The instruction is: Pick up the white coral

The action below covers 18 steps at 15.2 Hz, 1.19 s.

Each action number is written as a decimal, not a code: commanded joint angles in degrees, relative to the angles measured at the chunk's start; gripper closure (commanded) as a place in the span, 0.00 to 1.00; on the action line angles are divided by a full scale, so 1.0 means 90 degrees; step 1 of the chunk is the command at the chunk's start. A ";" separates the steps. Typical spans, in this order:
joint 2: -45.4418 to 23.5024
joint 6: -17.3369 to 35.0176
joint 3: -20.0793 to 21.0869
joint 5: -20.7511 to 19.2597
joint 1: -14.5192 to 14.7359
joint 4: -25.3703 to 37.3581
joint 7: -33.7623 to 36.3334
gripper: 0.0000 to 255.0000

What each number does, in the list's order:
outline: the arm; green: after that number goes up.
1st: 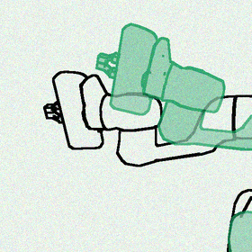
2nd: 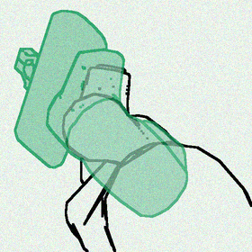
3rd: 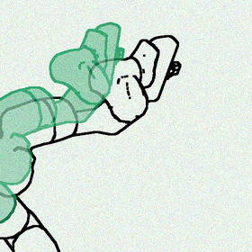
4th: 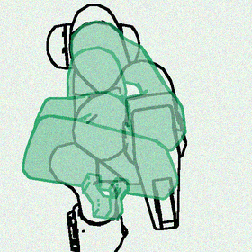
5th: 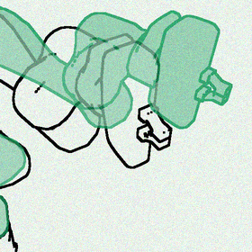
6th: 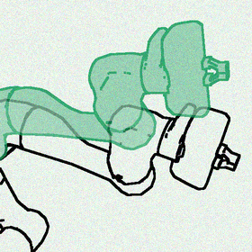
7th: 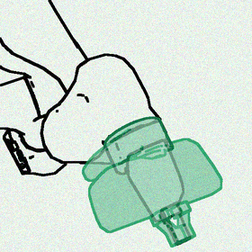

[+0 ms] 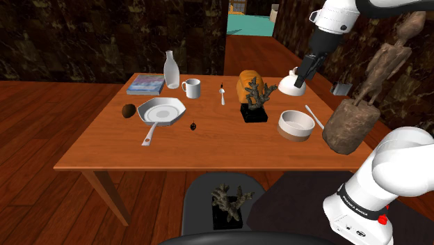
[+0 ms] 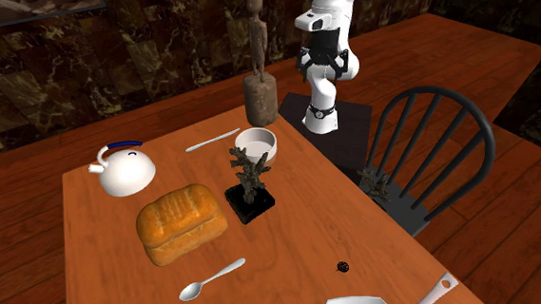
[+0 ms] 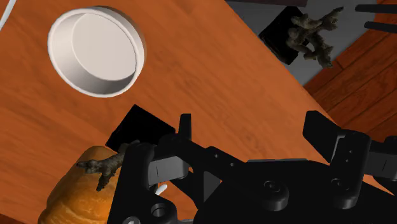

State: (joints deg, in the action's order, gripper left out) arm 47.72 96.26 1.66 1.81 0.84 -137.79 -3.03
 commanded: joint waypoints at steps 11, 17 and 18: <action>-0.2088 0.1744 -0.0076 -0.0115 -0.0605 0.0294 0.0831 0.00; -0.3416 0.2540 -0.0193 -0.0193 -0.0918 0.0793 0.1328 0.00; -0.3638 0.2652 -0.0220 -0.0203 -0.0965 0.0896 0.1409 0.00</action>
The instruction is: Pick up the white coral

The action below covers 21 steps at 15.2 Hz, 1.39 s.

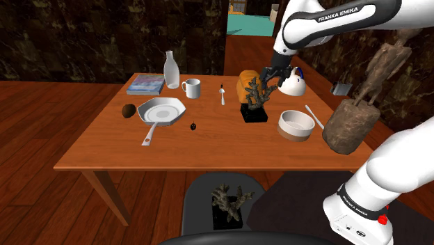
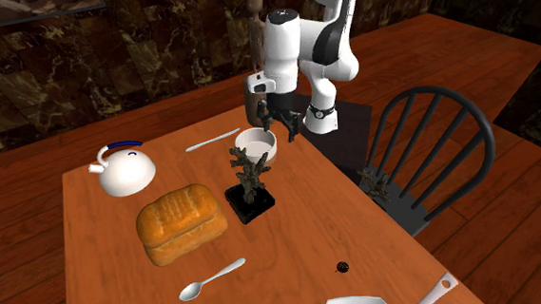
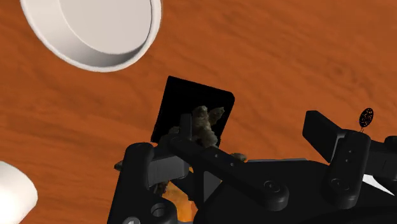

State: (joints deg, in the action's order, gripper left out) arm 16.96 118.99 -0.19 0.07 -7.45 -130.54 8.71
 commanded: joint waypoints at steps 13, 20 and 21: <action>-0.1578 0.1240 -0.0173 -0.0025 -0.0256 0.0304 0.0479 0.00; -0.1574 0.1234 -0.0175 -0.0025 -0.0257 0.0307 0.0476 1.00; -0.1574 0.1234 -0.0175 -0.0025 -0.0257 0.0307 0.0476 1.00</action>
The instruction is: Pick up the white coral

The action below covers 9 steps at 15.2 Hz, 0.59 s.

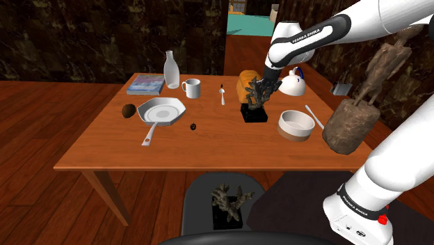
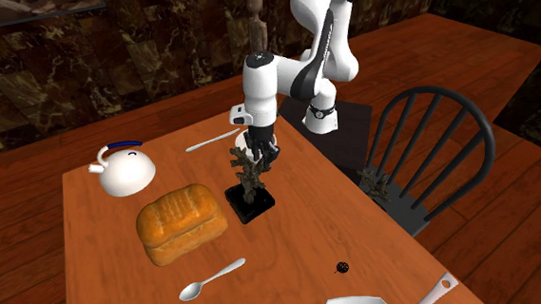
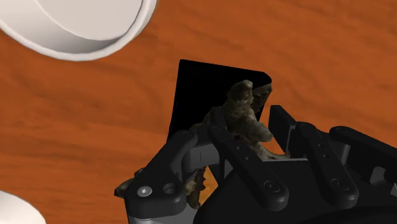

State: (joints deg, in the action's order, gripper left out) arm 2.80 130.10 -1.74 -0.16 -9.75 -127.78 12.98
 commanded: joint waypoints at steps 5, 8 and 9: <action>0.0036 -0.0079 -0.0001 -0.0002 -0.0002 0.0042 0.0005 1.00; 0.0148 -0.0335 0.0000 -0.0005 -0.0001 0.0186 0.0008 1.00; 0.0183 -0.0420 0.0000 -0.0006 -0.0001 0.0237 0.0009 1.00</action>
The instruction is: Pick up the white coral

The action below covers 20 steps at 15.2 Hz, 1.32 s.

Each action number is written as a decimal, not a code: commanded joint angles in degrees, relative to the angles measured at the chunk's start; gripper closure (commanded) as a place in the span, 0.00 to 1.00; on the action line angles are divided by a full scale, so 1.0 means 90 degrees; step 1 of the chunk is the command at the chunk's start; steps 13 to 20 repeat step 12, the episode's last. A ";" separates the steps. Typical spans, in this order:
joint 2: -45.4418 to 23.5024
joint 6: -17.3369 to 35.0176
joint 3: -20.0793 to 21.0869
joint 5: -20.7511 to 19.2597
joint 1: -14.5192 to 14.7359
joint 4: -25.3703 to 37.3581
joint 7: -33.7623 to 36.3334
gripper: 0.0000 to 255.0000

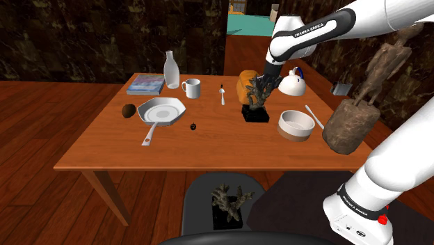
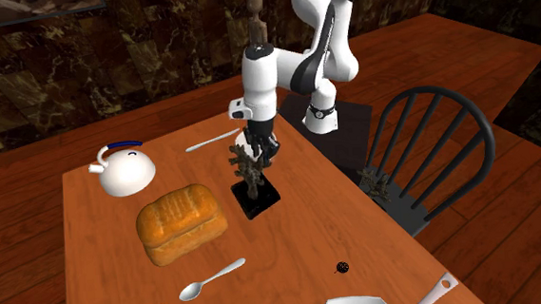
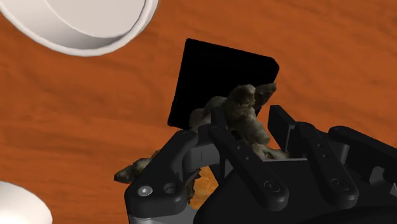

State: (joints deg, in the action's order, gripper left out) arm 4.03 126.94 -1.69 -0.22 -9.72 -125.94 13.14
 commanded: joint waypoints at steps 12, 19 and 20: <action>0.0322 -0.0933 -0.0002 -0.0007 -0.0003 0.0620 -0.0004 1.00; 0.0322 -0.0933 -0.0002 -0.0007 -0.0003 0.0620 -0.0004 1.00; 0.0322 -0.0933 -0.0002 -0.0007 -0.0003 0.0620 -0.0004 1.00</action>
